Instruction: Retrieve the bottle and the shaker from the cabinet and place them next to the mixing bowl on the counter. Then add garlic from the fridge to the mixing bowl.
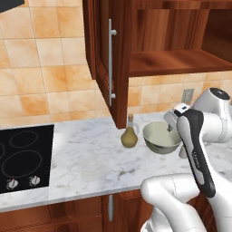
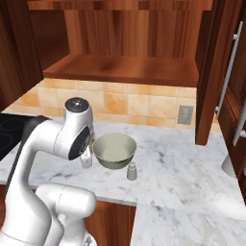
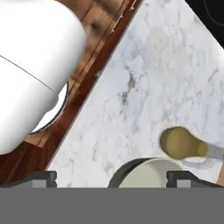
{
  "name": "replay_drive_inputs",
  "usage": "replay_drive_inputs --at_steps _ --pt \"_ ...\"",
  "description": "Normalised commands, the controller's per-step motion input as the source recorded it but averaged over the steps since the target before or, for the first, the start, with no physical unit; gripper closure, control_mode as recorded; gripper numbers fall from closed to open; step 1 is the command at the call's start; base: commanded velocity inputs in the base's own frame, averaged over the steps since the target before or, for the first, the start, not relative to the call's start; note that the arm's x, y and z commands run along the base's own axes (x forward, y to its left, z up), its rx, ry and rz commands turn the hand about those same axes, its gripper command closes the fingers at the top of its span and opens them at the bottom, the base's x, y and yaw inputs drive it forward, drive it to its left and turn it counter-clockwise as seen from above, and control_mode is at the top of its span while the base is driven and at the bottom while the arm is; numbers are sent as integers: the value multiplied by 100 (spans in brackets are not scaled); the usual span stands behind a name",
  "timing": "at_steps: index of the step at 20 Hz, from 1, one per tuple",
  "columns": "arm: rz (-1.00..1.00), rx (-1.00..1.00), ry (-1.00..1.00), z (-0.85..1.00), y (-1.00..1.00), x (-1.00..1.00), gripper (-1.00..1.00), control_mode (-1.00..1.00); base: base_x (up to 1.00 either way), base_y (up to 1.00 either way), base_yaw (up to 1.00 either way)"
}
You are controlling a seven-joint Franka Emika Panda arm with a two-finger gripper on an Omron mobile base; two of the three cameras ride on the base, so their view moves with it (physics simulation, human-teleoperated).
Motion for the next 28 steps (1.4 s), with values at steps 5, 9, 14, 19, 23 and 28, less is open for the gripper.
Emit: replay_drive_inputs --at_steps 5,9,14,19,23,28 --pt "19 -14 -14 -3 17 -17 -100 -100 0 0 0" --pt "11 -1 -13 0 0 -6 -100 -100 0 0 0" --pt "2 0 0 0 0 0 -100 -100 0 0 0" --pt "1 0 0 0 0 0 -100 100 0 0 1" --pt "0 0 0 0 0 0 -100 100 -18 0 0" --pt "0 0 0 0 0 0 -100 100 -35 0 0"
